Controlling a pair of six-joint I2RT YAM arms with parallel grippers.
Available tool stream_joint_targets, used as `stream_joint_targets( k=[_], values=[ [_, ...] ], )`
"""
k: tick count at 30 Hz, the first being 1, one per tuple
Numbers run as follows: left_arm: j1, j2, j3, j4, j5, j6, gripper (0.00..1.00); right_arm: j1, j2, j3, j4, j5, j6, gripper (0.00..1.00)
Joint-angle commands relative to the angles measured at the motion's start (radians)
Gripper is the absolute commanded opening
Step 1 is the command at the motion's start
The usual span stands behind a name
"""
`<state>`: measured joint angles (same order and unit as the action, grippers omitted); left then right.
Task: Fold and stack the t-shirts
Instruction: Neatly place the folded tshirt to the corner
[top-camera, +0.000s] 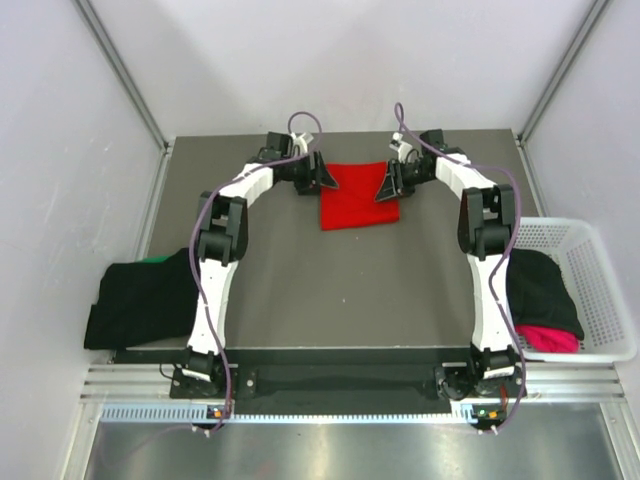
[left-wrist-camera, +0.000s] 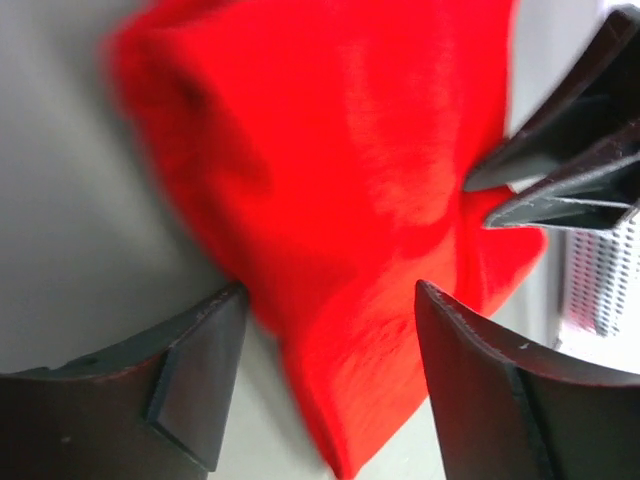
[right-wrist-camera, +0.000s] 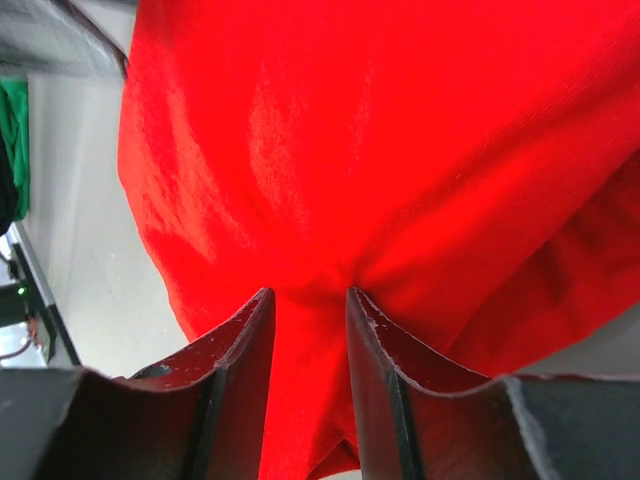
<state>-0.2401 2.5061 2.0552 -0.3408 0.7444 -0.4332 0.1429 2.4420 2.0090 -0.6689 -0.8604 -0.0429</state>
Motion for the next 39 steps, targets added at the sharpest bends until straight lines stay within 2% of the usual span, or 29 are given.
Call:
stream_joint_targets(
  k=[1, 5, 7, 9, 11, 15, 18, 23, 26, 29, 33, 37, 39],
  values=[
    [-0.05, 0.088, 0.002, -0.017, 0.035, -0.004, 0.71, -0.002, -0.008, 0.051, 0.003, 0.018, -0.029, 0.35],
    [-0.091, 0.099, -0.001, -0.021, 0.052, 0.002, 0.56, -0.002, -0.014, 0.045, 0.002, 0.017, -0.031, 0.35],
    [-0.105, 0.091, -0.012, -0.026, 0.041, 0.011, 0.29, -0.002, -0.032, 0.037, -0.004, 0.02, -0.037, 0.35],
    [-0.11, 0.076, -0.035, -0.043, 0.033, 0.022, 0.1, -0.005, -0.061, 0.024, -0.03, 0.026, -0.066, 0.34],
    [-0.107, 0.036, -0.053, -0.059, 0.032, 0.047, 0.02, -0.012, -0.142, -0.03, -0.038, 0.024, -0.092, 0.34],
    [-0.096, -0.081, -0.173, -0.11, 0.032, 0.083, 0.0, -0.063, -0.334, -0.15, -0.024, 0.023, -0.117, 0.35],
    [-0.097, -0.186, -0.261, -0.214, 0.032, 0.146, 0.0, -0.088, -0.463, -0.226, -0.055, 0.052, -0.179, 0.36],
    [-0.096, -0.348, -0.421, -0.501, 0.0, 0.358, 0.0, -0.095, -0.621, -0.331, -0.107, 0.107, -0.273, 0.37],
    [-0.096, -0.435, -0.49, -0.648, -0.075, 0.477, 0.0, -0.095, -0.695, -0.395, -0.124, 0.116, -0.29, 0.37],
    [-0.085, -0.509, -0.518, -0.769, -0.129, 0.559, 0.0, -0.095, -0.782, -0.501, -0.123, 0.141, -0.301, 0.37],
    [-0.067, -0.584, -0.501, -0.956, -0.261, 0.674, 0.0, -0.095, -0.906, -0.694, -0.005, 0.268, -0.249, 0.39],
    [-0.018, -0.664, -0.537, -1.037, -0.348, 0.754, 0.0, -0.095, -1.044, -0.89, 0.097, 0.386, -0.245, 0.42],
    [0.008, -0.719, -0.547, -1.064, -0.366, 0.764, 0.0, -0.097, -1.066, -0.903, 0.1, 0.393, -0.245, 0.43]
  ],
)
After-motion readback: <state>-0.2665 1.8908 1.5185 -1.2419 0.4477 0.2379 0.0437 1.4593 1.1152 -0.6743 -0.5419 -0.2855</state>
